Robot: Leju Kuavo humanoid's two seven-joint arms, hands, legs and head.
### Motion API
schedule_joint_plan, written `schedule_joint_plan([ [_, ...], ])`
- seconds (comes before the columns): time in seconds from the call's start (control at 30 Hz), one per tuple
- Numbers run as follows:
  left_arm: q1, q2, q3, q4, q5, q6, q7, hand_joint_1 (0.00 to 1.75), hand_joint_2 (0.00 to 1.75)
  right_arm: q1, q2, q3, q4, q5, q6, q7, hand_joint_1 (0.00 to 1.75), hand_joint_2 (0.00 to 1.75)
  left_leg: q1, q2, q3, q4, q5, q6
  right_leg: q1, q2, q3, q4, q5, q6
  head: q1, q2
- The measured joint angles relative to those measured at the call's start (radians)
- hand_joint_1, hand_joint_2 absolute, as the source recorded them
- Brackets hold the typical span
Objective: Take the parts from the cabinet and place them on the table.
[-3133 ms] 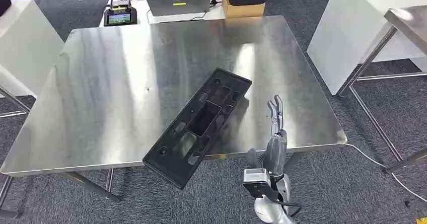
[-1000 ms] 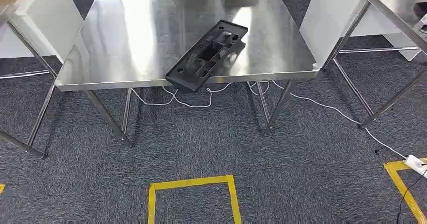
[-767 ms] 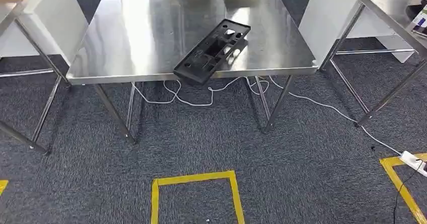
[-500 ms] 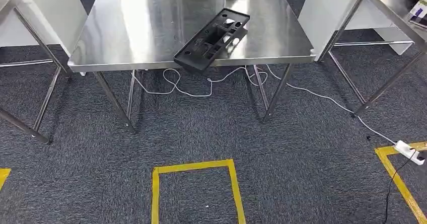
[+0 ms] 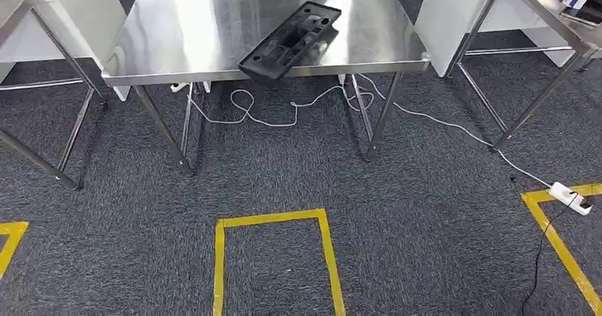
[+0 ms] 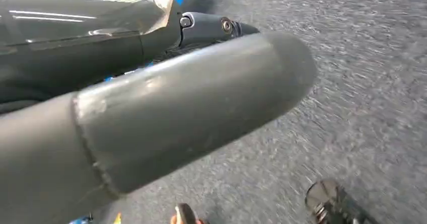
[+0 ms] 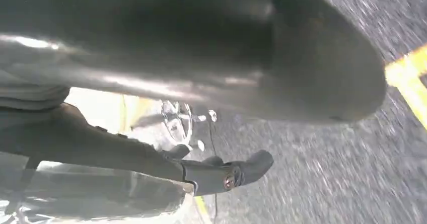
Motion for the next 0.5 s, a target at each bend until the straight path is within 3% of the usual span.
schedule_joint_plan([
  [0.03,-0.001,0.0,-0.003,0.0,-0.005,0.0,0.006,0.0,0.0,0.003,-0.003,-0.004,0.0,-0.003,0.0,0.004,0.0,0.0,-0.004,-0.005,0.05,-0.083,-0.031,0.001,0.007,0.0,-0.017,0.013,0.003,0.006,-0.001,0.0],
  [0.07,-0.002,0.0,-0.007,0.0,-0.01,0.0,0.011,0.0,0.0,0.005,-0.005,-0.008,0.002,-0.004,-0.001,0.006,0.0,0.0,-0.007,-0.008,0.053,-0.098,-0.043,0.012,0.007,-0.001,-0.021,0.015,0.011,0.017,0.003,0.0],
  [0.13,-0.002,0.0,-0.012,0.0,-0.015,0.003,0.019,0.0,0.0,0.008,-0.007,-0.014,0.003,-0.004,-0.004,0.007,0.0,0.0,-0.013,-0.008,0.04,-0.101,-0.044,0.014,0.006,-0.001,-0.033,0.015,0.028,0.034,0.003,0.0],
  [0.17,-0.002,0.0,-0.012,0.0,-0.015,0.005,0.023,0.0,0.0,0.011,-0.008,-0.014,0.003,-0.002,-0.005,0.006,0.0,0.0,-0.012,-0.005,0.026,-0.109,-0.032,0.032,0.015,0.0,-0.042,0.017,0.038,0.043,0.003,0.0],
  [0.2,-0.004,-0.001,-0.013,0.001,-0.015,0.007,0.027,0.0,0.0,0.013,-0.011,-0.016,0.005,0.0,-0.007,0.006,0.0,0.0,-0.01,0.003,0.019,-0.114,-0.019,0.049,0.008,0.002,-0.055,0.033,0.013,0.042,0.003,0.0],
  [0.23,-0.004,-0.001,-0.013,0.001,-0.015,0.01,0.027,0.0,0.0,0.014,-0.012,-0.017,0.005,0.001,-0.007,0.005,0.0,0.0,-0.011,0.003,0.003,-0.115,-0.006,0.067,0.009,0.006,-0.079,0.076,-0.039,0.029,0.006,0.0],
  [0.27,-0.004,-0.001,-0.013,0.001,-0.013,0.013,0.027,0.0,0.0,0.014,-0.012,-0.018,0.005,0.002,-0.008,0.002,0.0,0.0,-0.015,0.004,-0.012,-0.115,0.006,0.073,0.006,0.007,-0.101,0.149,-0.094,0.019,0.008,0.0],
  [0.3,-0.003,-0.001,-0.012,0.001,-0.012,0.017,0.027,0.0,0.0,0.013,-0.012,-0.018,0.005,0.005,-0.008,0.001,0.0,0.0,-0.017,0.007,-0.026,-0.115,0.018,0.076,0.004,0.008,-0.124,0.229,-0.135,0.016,0.008,0.0],
  [0.33,-0.003,-0.002,-0.012,0.001,-0.011,0.019,0.027,0.0,0.0,0.012,-0.012,-0.018,0.005,0.008,-0.01,0.0,0.0,0.0,-0.019,0.009,-0.041,-0.114,0.03,0.076,0.004,0.009,-0.142,0.299,-0.162,0.02,0.008,0.0],
  [0.37,-0.003,-0.002,-0.012,0.001,-0.011,0.019,0.026,0.0,0.0,0.011,-0.012,-0.018,0.005,0.012,-0.011,-0.003,0.0,0.0,-0.02,0.01,-0.056,-0.114,0.042,0.075,0.004,0.01,-0.141,0.337,-0.164,0.029,0.008,0.0],
  [0.4,-0.003,-0.002,-0.012,0.001,-0.008,0.02,0.025,0.0,0.0,0.009,-0.012,-0.018,0.005,0.015,-0.012,-0.006,0.0,0.0,-0.021,0.011,-0.071,-0.113,0.053,0.073,0.004,0.011,-0.115,0.325,-0.145,0.041,0.008,0.0],
  [0.43,-0.003,-0.002,-0.012,0.001,-0.008,0.021,0.023,0.0,0.0,0.007,-0.012,-0.019,0.005,0.016,-0.013,-0.01,0.0,0.0,-0.022,0.01,-0.085,-0.113,0.064,0.071,0.004,0.011,-0.068,0.269,-0.113,0.052,0.008,0.0],
  [0.47,-0.003,-0.004,-0.012,0.001,-0.008,0.021,0.022,0.0,0.0,0.002,-0.013,-0.019,0.005,0.018,-0.013,-0.014,0.0,0.0,-0.022,0.01,-0.097,-0.113,0.076,0.068,0.004,0.011,-0.005,0.182,-0.084,0.057,0.008,0.0],
  [0.5,-0.004,-0.005,-0.012,0.002,-0.008,0.021,0.021,0.0,0.0,-0.003,-0.013,-0.019,0.005,0.018,-0.014,-0.018,0.0,0.0,-0.022,0.009,-0.105,-0.112,0.086,0.064,0.004,0.011,0.061,0.086,-0.073,0.054,0.008,0.0],
])
